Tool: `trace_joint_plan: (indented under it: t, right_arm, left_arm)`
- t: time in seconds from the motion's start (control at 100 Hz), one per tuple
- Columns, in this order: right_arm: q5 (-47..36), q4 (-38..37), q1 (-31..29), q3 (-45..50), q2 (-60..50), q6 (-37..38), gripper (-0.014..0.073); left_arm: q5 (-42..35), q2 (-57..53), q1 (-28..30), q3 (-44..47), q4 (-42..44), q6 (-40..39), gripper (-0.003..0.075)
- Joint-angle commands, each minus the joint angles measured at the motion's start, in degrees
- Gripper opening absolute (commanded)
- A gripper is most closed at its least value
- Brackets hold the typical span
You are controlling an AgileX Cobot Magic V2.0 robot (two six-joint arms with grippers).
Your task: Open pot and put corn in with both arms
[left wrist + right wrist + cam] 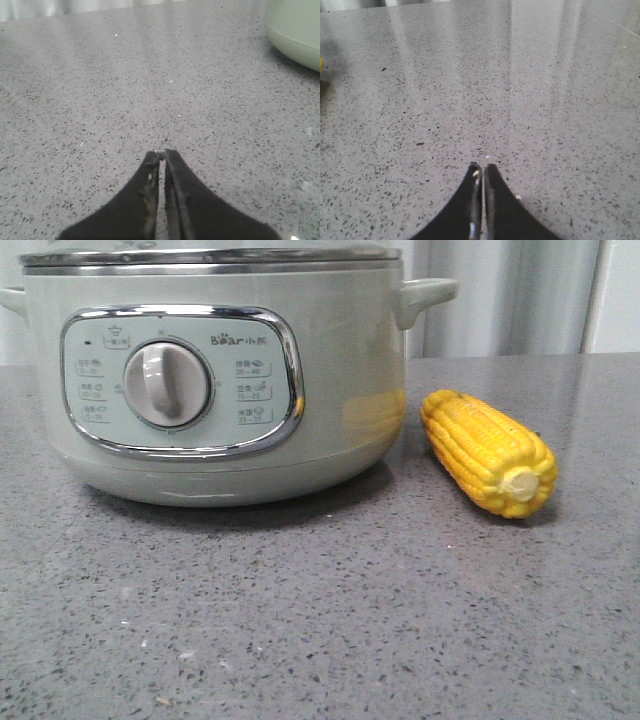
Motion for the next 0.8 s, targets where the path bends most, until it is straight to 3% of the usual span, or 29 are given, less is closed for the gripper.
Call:
trace_joint_plan:
  t: [0.0,0.79]
  right_arm:
    - [-1.1,0.0,0.1,1.2,-1.2,-0.6,-0.0074]
    - [-1.1,0.0,0.1,1.2,-1.2,-0.6,-0.0074]
  left_arm:
    - [-2.2,-1.9,-0.4,0.4,0.0,-0.7,-0.002]
    - [-4.5,-1.9,-0.4,0.3,2.8,-0.7,-0.002]
